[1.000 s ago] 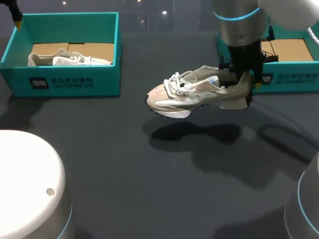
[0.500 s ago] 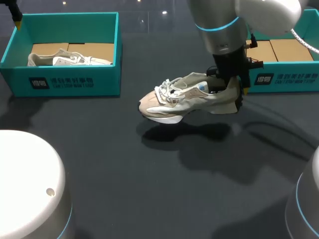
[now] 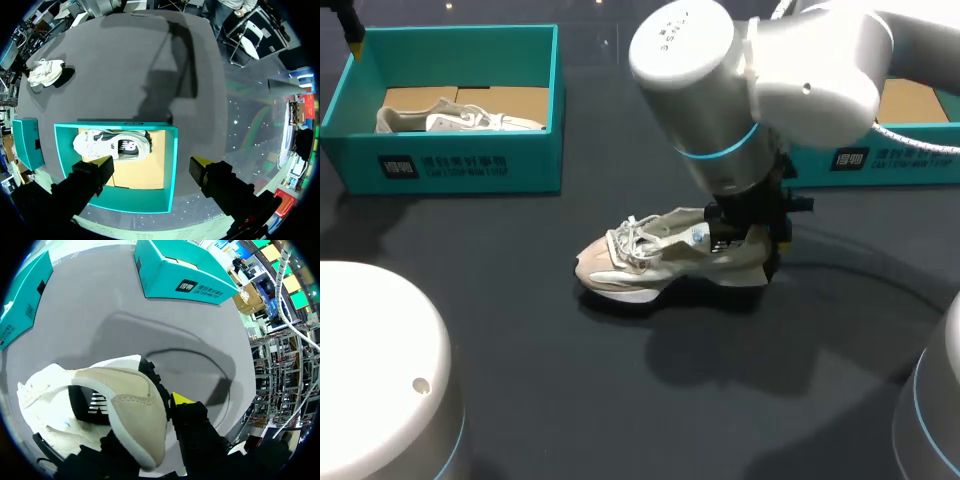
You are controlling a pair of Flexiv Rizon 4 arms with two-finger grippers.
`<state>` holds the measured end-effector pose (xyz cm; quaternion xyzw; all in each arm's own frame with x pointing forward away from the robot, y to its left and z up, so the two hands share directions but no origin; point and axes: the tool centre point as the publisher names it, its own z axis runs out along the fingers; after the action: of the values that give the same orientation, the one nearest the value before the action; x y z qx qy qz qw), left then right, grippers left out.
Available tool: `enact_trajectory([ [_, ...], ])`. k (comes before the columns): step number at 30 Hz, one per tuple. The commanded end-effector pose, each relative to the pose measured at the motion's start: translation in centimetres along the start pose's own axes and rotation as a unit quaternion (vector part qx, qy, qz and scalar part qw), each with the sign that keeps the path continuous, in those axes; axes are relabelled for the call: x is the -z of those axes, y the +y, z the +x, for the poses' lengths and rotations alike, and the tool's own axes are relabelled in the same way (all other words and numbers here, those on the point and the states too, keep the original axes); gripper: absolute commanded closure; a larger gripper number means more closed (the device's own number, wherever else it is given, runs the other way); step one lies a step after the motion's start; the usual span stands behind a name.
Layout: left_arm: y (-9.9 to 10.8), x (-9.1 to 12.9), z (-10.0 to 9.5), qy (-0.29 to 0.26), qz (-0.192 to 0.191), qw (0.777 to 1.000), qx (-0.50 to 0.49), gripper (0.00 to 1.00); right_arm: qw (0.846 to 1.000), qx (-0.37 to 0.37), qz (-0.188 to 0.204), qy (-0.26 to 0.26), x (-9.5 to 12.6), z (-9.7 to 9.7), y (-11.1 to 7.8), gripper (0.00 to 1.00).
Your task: Take the shoe out of the shoebox, open the shoe tongue, remove and reinsert the insole, then place the shoe into the shoebox
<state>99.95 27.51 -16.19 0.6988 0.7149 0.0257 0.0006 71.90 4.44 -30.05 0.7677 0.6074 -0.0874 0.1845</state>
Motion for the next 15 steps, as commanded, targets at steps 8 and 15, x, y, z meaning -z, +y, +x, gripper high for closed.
enact_trajectory([
  [8,-0.1,0.0,0.0,0.001,-0.001,1.000,0.000,0.00,0.999,-0.004,0.004,0.040,-4.3,1.7,-1.3,1.00],
  [15,-0.1,0.0,0.0,0.001,-0.001,1.000,0.000,0.00,0.998,0.004,0.005,0.058,-6.1,3.3,-1.3,1.00],
])
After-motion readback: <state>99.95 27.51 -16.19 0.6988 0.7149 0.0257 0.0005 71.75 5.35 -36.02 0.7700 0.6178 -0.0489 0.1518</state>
